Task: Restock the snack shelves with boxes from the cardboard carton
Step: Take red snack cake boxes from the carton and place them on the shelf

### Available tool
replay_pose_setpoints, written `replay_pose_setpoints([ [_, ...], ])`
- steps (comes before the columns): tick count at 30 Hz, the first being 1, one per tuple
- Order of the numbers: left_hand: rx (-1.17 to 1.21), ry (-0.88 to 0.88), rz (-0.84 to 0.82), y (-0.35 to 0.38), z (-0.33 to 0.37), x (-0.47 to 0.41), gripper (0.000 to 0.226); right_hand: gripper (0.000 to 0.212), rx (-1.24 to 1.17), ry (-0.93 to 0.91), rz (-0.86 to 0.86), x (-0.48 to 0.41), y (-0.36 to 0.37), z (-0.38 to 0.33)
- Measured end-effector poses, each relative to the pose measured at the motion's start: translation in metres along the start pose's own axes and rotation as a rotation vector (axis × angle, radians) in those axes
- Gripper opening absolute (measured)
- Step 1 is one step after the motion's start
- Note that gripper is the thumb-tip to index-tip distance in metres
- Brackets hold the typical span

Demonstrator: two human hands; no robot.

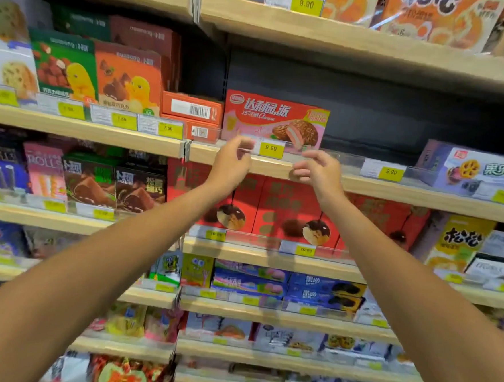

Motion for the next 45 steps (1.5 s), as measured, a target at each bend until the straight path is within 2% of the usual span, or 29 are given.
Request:
replay_pose_setpoints([
  [5, 0.107, -0.168, -0.176, 0.037, -0.069, 0.06, 0.026, 0.027, 0.075, 0.155, -0.144, 0.044, 0.057, 0.067],
  [10, 0.054, -0.357, -0.405, 0.08, -0.157, 0.138, 0.021, 0.027, 0.146, 0.308, -0.245, 0.094, 0.093, 0.162],
  [13, 0.042, -0.523, -0.475, 0.098, -0.207, 0.193, 0.021, 0.021, 0.154, 0.424, -0.291, 0.133, 0.112, 0.226],
  [16, 0.06, -0.644, -0.548, 0.115, -0.262, 0.252, 0.016, 0.028, 0.149, 0.568, -0.338, 0.178, 0.125, 0.293],
  [19, 0.043, -0.822, -0.6, 0.133, -0.329, 0.321, 0.013, 0.024, 0.161, 0.689, -0.417, 0.23, 0.135, 0.357],
  [21, 0.117, -0.851, -0.622, 0.145, -0.352, 0.358, 0.024, 0.023, 0.202, 0.745, -0.457, 0.261, 0.14, 0.385],
  [23, 0.302, -0.953, -0.43, 0.153, -0.388, 0.397, 0.039, 0.022, 0.21, 0.823, -0.48, 0.294, 0.143, 0.426],
  [24, 0.486, -1.047, -0.365, 0.162, -0.406, 0.427, 0.037, 0.019, 0.204, 0.864, -0.493, 0.31, 0.146, 0.447],
  [26, 0.499, -1.167, -0.363, 0.175, -0.432, 0.472, 0.03, 0.016, 0.202, 0.896, -0.53, 0.339, 0.153, 0.484],
  [29, -0.003, -1.062, -0.632, 0.193, -0.461, 0.511, 0.015, 0.015, 0.214, 0.936, -0.568, 0.376, 0.159, 0.538],
  [32, -0.083, -1.094, -0.727, 0.23, -0.507, 0.571, 0.036, 0.014, 0.242, 0.954, -0.659, 0.418, 0.163, 0.605],
  [36, -0.137, -1.151, -0.832, 0.278, -0.543, 0.626, 0.048, 0.009, 0.213, 1.033, -0.72, 0.477, 0.157, 0.684],
  [39, -0.366, -1.074, -0.942, 0.304, -0.56, 0.645, 0.053, 0.009, 0.225, 1.077, -0.75, 0.508, 0.15, 0.726],
  [45, -0.545, -0.899, -1.13, 0.347, -0.601, 0.679, 0.059, 0.04, 0.294, 1.229, -0.794, 0.549, 0.147, 0.806],
])
Point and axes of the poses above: each hand's wrist, its own x-axis away from the middle knuckle, its own y-axis out of the palm, z = x × y, the point moved 10 cm from there along -x, towards the middle knuckle, and after that the axes turned 10 degrees about -z, right-handed, at the moved point
